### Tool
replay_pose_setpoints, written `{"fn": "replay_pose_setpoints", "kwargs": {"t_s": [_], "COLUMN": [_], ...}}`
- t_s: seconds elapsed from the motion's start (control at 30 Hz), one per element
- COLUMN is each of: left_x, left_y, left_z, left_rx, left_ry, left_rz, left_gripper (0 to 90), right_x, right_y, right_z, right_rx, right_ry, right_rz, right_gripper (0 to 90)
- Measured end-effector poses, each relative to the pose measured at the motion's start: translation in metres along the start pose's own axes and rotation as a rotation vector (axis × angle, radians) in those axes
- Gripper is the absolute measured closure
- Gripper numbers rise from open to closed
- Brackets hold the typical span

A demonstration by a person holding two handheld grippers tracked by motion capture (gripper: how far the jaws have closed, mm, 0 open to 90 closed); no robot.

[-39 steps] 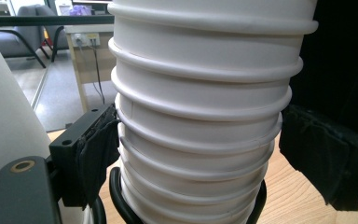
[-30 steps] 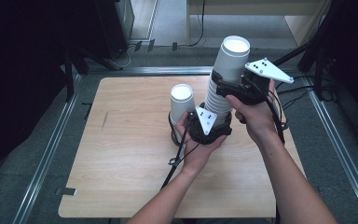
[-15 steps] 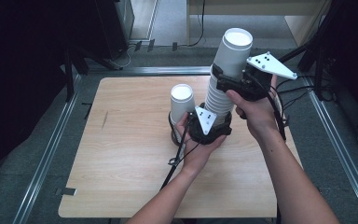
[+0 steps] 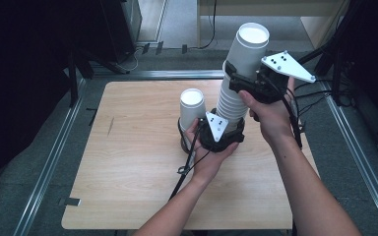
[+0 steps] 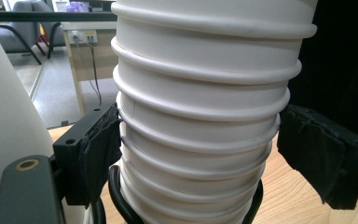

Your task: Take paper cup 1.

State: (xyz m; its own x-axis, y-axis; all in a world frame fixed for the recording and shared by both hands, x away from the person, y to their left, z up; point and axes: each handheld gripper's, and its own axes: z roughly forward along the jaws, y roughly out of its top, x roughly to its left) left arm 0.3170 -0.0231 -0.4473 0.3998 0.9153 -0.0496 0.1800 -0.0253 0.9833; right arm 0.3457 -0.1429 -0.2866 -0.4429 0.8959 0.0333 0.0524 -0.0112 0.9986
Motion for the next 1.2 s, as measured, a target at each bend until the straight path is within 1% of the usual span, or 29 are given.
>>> {"fn": "replay_pose_setpoints", "kwargs": {"t_s": [0.07,0.1,0.17,0.27,0.33,0.47,0.6,0.67,0.73,0.83,1.03,1.2], "left_x": [0.0,0.0,0.0,0.0,0.0,0.0,0.001,0.001,0.001,0.001,0.0,0.0], "left_y": [0.0,0.0,0.0,0.0,0.0,0.0,0.0,0.0,0.0,0.0,0.0,0.0], "left_z": [0.0,0.0,0.0,0.0,0.0,0.0,0.0,-0.001,-0.001,-0.001,-0.001,0.0], "left_rx": [0.0,0.0,0.001,0.002,0.003,0.003,0.002,0.003,0.003,0.006,0.005,0.005], "left_ry": [-0.001,-0.001,-0.001,-0.001,-0.001,-0.002,-0.004,-0.004,-0.004,-0.004,-0.002,-0.002], "left_rz": [0.0,-0.001,-0.001,0.0,0.004,0.003,0.002,0.002,0.003,0.004,0.002,0.002], "left_gripper": [14.2,14.4,14.7,14.8,14.9,15.0,15.1,15.2,15.3,15.3,15.4,15.5], "right_x": [-0.001,-0.002,-0.001,0.001,0.002,0.003,0.0,-0.002,-0.002,-0.002,-0.002,-0.005], "right_y": [0.002,0.002,0.003,0.006,0.01,0.017,0.022,0.023,0.025,0.029,0.039,0.041], "right_z": [0.0,0.0,-0.001,-0.001,-0.003,-0.005,-0.008,-0.009,-0.01,-0.012,-0.017,-0.02], "right_rx": [-0.006,-0.012,-0.012,-0.011,-0.023,-0.045,-0.059,-0.064,-0.065,-0.063,-0.091,-0.095], "right_ry": [0.007,0.002,-0.004,-0.016,-0.009,-0.02,-0.028,-0.023,-0.021,-0.018,-0.013,-0.02], "right_rz": [0.012,0.011,0.006,-0.016,-0.01,-0.013,-0.009,0.001,-0.004,-0.024,-0.016,-0.017], "right_gripper": [17.2,17.4,17.9,18.4,18.5,19.0,19.0,19.0,19.0,19.0,19.3,19.2]}}
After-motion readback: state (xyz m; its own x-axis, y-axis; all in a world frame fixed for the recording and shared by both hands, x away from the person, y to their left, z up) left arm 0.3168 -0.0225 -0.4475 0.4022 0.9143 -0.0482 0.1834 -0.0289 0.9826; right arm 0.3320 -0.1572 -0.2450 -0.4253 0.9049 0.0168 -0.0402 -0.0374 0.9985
